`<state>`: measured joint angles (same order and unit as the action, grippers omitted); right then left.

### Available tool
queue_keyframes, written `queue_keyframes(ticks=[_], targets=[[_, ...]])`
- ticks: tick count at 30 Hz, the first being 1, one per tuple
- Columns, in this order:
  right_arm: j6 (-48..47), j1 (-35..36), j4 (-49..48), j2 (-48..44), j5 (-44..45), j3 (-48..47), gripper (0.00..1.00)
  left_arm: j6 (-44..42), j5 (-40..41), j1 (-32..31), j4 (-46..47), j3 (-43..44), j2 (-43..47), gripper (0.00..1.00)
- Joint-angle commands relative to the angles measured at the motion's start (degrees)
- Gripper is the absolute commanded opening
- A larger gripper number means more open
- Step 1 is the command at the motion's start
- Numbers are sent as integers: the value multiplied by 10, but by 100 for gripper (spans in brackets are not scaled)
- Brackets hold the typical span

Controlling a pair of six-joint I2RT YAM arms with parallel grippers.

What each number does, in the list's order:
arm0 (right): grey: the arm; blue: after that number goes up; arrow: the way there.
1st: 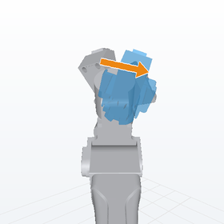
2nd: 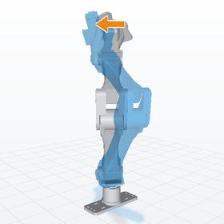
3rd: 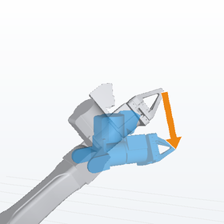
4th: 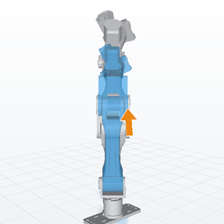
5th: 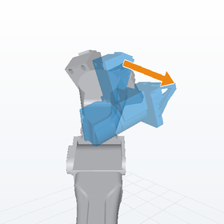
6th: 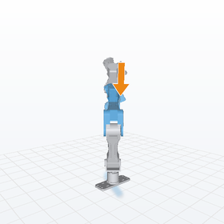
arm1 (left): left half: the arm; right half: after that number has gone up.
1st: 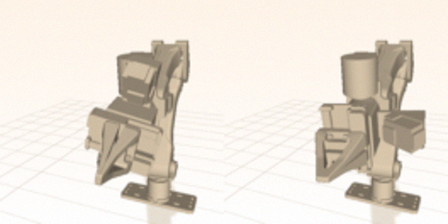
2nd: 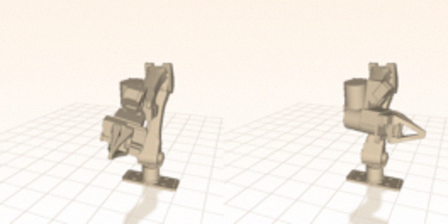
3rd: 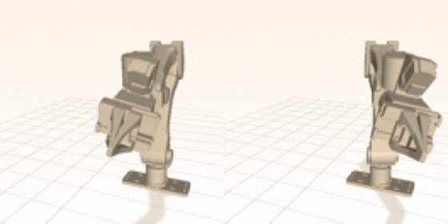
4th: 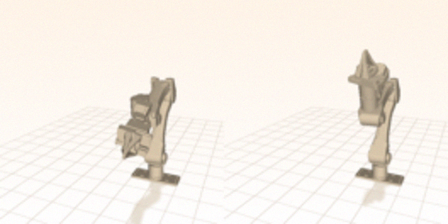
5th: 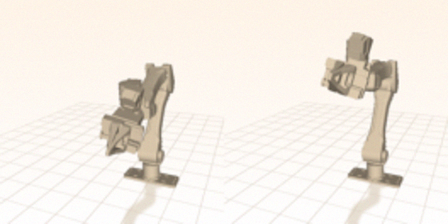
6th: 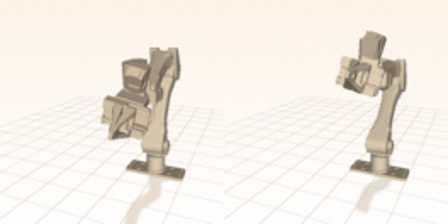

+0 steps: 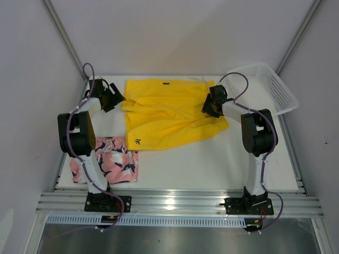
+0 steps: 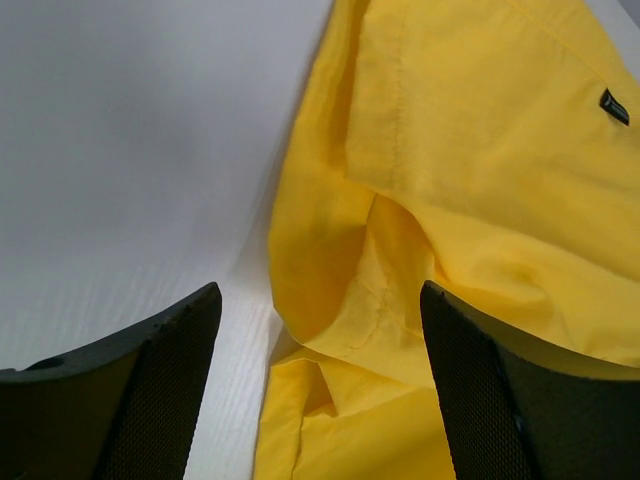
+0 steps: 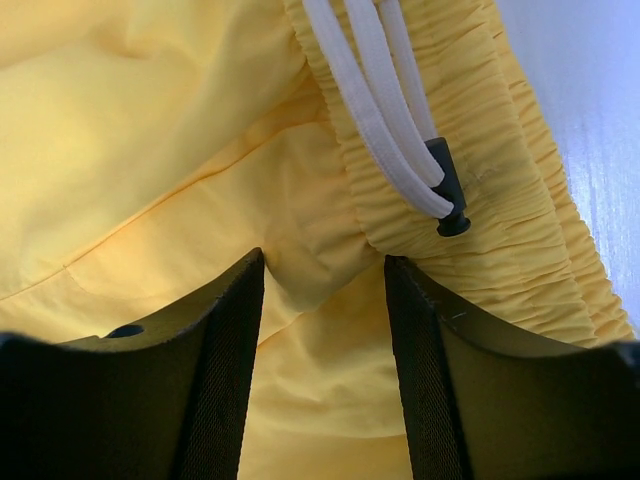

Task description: Fold and stack the shorts

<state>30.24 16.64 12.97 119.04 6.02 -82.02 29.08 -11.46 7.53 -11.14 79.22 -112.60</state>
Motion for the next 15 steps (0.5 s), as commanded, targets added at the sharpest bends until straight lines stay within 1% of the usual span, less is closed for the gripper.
queue_keyframes(ticks=[1,3,4,7,11,12,13,14,15], targets=[[-10,-9,45,26,35,4,54,3,-42,-1,37,16,-3,82],[-11,-9,43,23,39,0,53,-8,-80,-4,39,21,-8,81],[-10,-9,42,22,38,0,53,-11,-89,-6,31,36,-11,81],[-12,-7,14,1,16,8,53,-19,-121,-8,39,42,-24,80],[-18,3,7,-11,-5,2,53,-26,-157,-9,41,58,-47,78],[-22,4,5,-13,-7,2,53,-30,-160,-10,34,64,-53,77],[-21,6,4,-17,-15,5,53,-35,-158,-13,1,71,-67,76],[-21,6,0,-17,-18,5,53,-39,-147,-16,-27,103,-74,76],[-22,6,-1,-18,-22,7,53,-46,-135,-18,-51,111,-81,75]])
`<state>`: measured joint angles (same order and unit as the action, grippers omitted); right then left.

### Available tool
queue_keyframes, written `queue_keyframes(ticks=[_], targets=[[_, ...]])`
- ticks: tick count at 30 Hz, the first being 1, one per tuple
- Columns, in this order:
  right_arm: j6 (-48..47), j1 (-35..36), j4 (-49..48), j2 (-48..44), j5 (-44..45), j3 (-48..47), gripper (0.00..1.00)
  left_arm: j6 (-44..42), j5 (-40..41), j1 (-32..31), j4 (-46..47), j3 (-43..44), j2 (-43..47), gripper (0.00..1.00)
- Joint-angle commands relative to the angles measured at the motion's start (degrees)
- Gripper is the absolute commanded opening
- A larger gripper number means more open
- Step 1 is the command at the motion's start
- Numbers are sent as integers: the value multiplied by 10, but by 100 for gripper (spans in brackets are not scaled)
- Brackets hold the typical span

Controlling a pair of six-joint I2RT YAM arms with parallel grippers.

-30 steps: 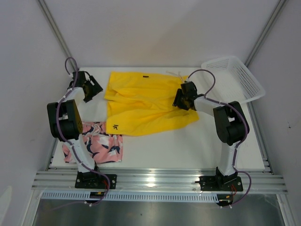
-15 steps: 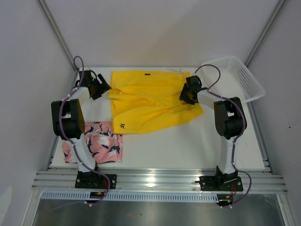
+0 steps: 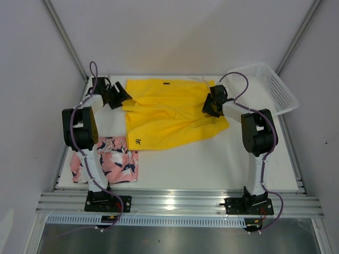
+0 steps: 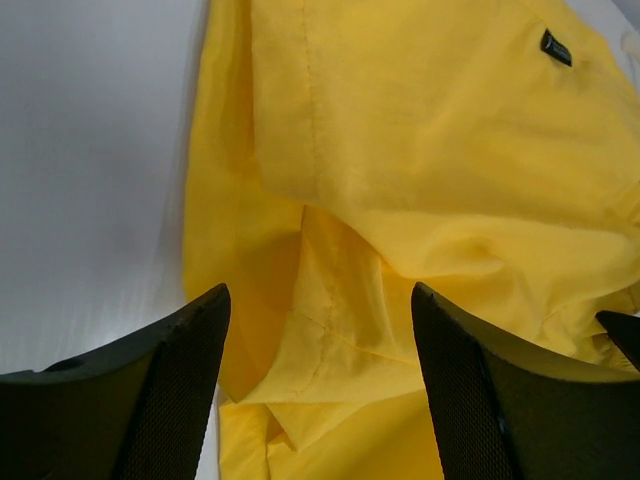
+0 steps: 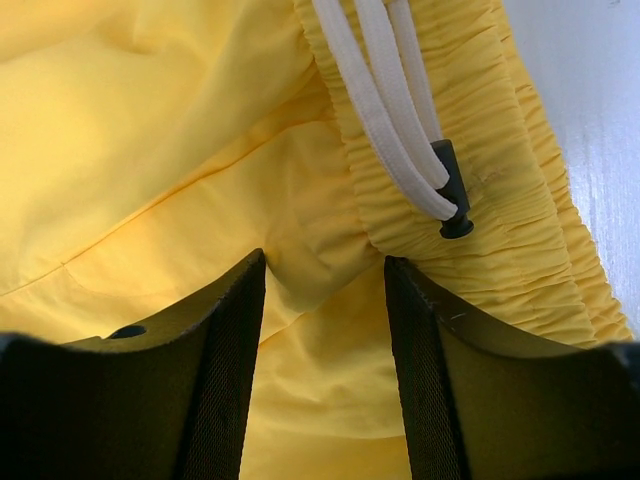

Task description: Fold and stack the shorts

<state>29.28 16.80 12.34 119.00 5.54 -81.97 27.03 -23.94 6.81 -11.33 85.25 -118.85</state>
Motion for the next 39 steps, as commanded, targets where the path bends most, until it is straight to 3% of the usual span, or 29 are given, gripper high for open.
queue_keyframes(ticks=[1,6,9,12,13,20,22,24,25,28,30,39], targets=[[-11,5,3,-17,-24,8,53,-25,12,-13,-71,53,-23,75],[-2,2,-23,-9,-84,23,53,-15,-15,-13,-65,23,-14,70],[-5,6,-43,4,-128,30,50,-19,-37,-18,-51,14,5,61],[-8,13,-59,26,-163,25,47,-31,-39,-23,-61,16,10,48],[-8,17,-52,33,-162,20,46,-30,-48,-23,-55,14,10,39],[-10,17,-42,47,-150,20,40,-1,-89,-19,38,-35,26,20],[-9,16,-39,53,-144,22,38,4,-87,-14,80,-62,52,7],[-4,10,-37,59,-142,21,25,13,-72,-6,104,-85,71,0],[0,10,-30,65,-135,16,12,17,-57,-1,111,-107,94,0],[13,6,-14,67,-100,11,0,47,-59,22,211,-184,150,0],[20,3,-14,62,-81,17,0,64,-65,39,268,-230,176,0],[62,-6,-13,48,-23,33,0,45,-107,42,320,-271,222,0]])
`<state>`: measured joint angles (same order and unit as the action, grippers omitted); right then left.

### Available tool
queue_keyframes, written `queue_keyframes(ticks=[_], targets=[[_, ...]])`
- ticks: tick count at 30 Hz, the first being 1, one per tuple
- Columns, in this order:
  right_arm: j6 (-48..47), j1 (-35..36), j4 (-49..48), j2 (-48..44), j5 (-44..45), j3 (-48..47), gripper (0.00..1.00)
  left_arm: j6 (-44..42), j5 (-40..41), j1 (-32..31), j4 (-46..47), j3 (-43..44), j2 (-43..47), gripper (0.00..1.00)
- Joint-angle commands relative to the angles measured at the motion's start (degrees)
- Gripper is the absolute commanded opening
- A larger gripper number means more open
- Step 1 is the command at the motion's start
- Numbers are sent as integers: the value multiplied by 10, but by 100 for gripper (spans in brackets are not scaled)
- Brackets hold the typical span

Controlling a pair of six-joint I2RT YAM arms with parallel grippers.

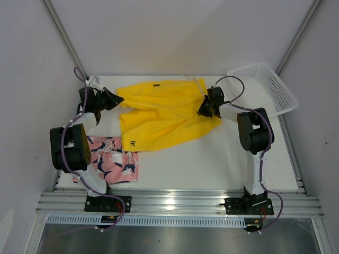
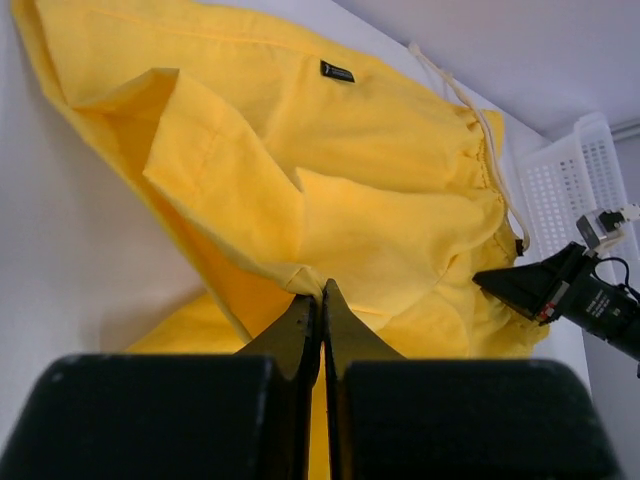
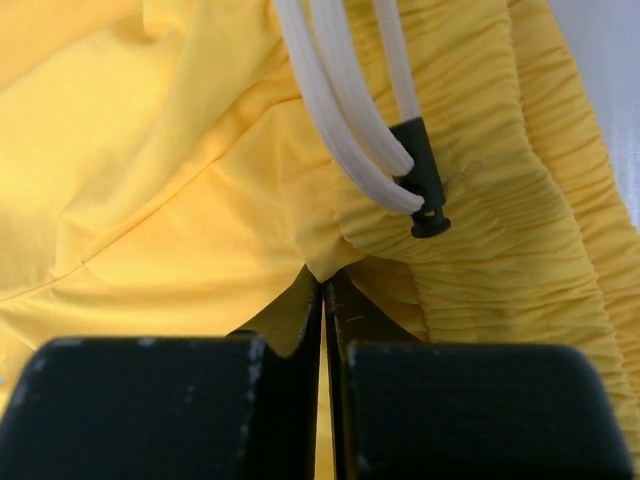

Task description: Fold and stack the shorts

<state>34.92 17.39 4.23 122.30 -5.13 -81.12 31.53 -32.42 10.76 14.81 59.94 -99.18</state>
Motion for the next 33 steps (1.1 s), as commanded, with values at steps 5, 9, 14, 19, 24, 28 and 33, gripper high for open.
queue_keyframes(ticks=[5,9,14,19,24,28,33], targets=[[20,-6,73,10,116,25,0,-11,-7,2,65,-68,54,0],[28,-5,80,14,128,12,0,-7,-2,0,116,-153,97,3],[30,-4,90,36,126,-28,0,-40,22,-39,160,-223,172,16],[19,-10,119,62,122,-81,0,-127,101,-103,110,-280,237,43],[2,-8,109,35,101,-78,10,-183,157,-178,73,-300,296,84],[-28,8,112,-7,86,-73,23,-165,177,-172,98,-302,318,90],[-76,38,96,-78,74,-46,48,-100,238,-138,117,-292,305,93]])
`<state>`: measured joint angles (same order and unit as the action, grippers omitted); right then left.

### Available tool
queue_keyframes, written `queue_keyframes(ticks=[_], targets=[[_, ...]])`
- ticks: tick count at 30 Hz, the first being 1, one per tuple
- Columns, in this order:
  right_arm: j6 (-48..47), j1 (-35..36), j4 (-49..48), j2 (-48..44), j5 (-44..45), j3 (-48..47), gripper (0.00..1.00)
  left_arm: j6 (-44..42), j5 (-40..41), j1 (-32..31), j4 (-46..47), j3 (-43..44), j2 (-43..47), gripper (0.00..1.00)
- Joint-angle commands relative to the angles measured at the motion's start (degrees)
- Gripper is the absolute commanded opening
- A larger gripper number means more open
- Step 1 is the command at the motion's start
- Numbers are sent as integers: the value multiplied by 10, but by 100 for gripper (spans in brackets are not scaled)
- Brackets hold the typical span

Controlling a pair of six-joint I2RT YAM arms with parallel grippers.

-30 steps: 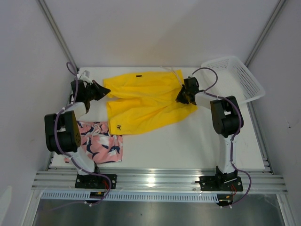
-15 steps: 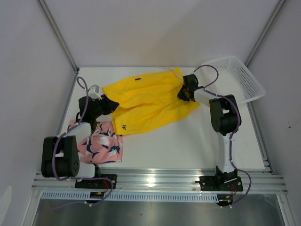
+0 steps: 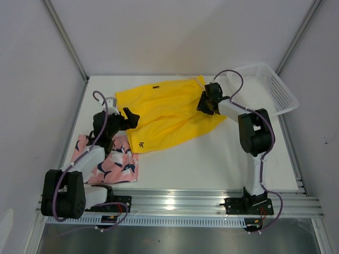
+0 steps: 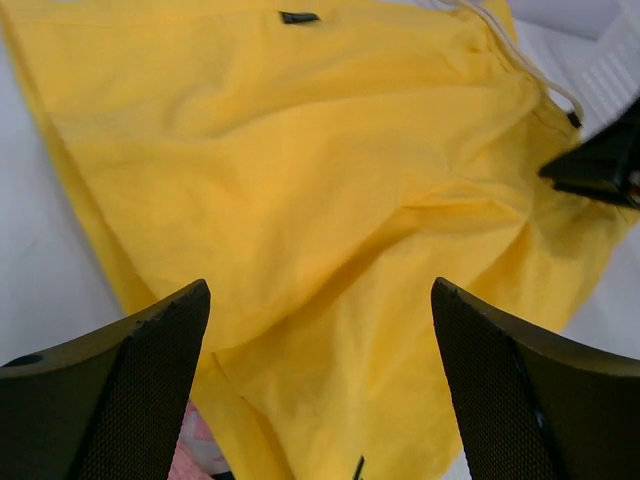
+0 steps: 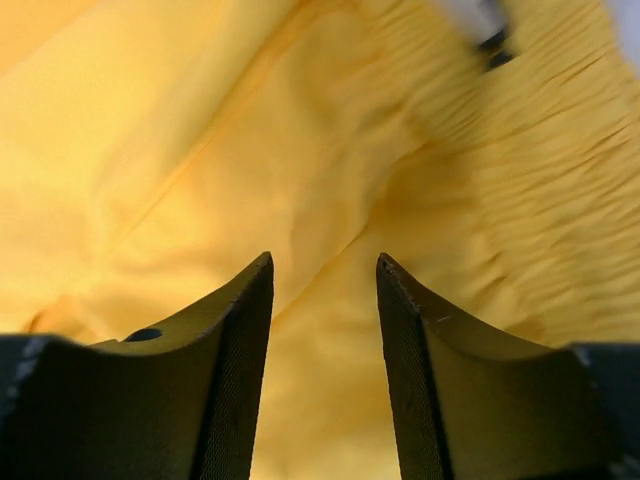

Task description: Fold and stack the shorts

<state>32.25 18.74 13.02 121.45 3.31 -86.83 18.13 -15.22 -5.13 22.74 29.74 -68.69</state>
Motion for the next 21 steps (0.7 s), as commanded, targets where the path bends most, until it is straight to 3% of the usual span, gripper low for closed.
queue_keyframes(ticks=[1,4,7,13,17,21], targets=[[-53,30,5,-78,-26,20,49,44,70,41,31,19,-14,93],[-62,60,-1,-104,-52,38,50,81,78,87,-35,92,-103,93],[-62,83,10,-108,-47,52,50,106,28,118,-117,242,-234,93],[-52,83,-5,-104,-74,90,51,122,22,121,-264,481,-413,91],[-55,78,8,-94,-59,92,50,130,18,121,-320,583,-494,89],[-50,61,-3,-86,-73,100,49,138,16,122,-338,618,-549,86]])
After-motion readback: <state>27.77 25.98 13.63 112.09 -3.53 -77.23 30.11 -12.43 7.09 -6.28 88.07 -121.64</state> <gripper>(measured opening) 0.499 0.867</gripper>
